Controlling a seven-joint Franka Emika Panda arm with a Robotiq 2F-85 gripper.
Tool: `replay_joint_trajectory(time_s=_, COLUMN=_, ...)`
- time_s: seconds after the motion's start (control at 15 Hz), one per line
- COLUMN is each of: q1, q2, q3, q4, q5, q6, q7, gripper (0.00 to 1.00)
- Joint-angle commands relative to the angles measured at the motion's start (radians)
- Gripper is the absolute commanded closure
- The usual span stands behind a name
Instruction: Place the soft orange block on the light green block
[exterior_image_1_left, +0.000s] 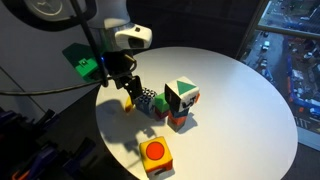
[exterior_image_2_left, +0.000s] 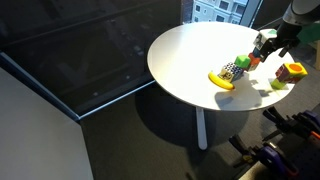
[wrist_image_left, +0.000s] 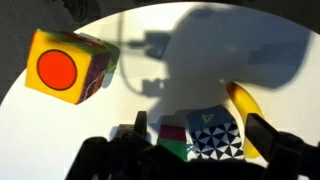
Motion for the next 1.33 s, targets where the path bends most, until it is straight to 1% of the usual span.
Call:
replay_joint_trajectory(time_s=0.0, q1=0.036, q2=-0.015, q3=0.032, q4=0.000, q5=-0.008, q6=-0.034, q7=0.056, gripper=0.00)
replay_joint_trajectory(time_s=0.27, q1=0.061, q2=-0.058, q3=0.061, q4=-0.024, q5=0.005, q6=-0.064, q7=0.068, gripper=0.00)
replay_joint_trajectory(time_s=0.53, q1=0.060, q2=-0.134, q3=0.082, q4=-0.059, q5=0.036, q6=-0.096, q7=0.031, gripper=0.00)
replay_joint_trajectory(time_s=0.93, q1=0.062, q2=-0.278, q3=0.078, q4=-0.084, q5=0.052, q6=-0.170, q7=0.029, gripper=0.00)
replay_joint_trajectory(time_s=1.27, q1=0.063, q2=-0.380, q3=0.076, q4=-0.070, q5=0.045, q6=-0.212, q7=0.046, gripper=0.00)
